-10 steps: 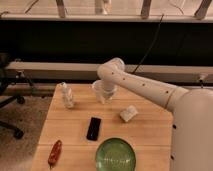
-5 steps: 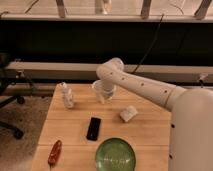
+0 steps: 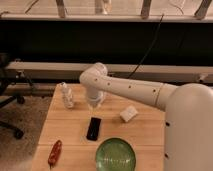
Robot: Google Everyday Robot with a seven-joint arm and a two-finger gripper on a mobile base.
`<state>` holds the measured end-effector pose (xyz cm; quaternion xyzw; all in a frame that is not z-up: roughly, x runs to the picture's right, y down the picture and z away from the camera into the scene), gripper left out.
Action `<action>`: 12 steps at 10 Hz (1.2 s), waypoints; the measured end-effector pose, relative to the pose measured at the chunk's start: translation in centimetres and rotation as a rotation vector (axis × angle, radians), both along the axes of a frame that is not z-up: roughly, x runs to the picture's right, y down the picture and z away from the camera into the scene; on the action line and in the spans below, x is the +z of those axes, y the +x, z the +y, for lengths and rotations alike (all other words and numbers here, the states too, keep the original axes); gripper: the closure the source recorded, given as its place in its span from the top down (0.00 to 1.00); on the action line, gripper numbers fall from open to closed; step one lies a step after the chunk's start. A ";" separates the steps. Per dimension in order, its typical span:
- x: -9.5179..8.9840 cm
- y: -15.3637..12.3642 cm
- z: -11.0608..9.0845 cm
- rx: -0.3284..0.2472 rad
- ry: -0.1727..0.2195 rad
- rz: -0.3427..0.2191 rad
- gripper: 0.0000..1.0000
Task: Place the pepper in the ceramic bowl
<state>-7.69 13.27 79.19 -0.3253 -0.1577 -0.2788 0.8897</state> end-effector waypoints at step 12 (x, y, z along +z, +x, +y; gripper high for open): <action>-8.3 -11.3 15.0 -0.246 -0.054 -0.321 0.80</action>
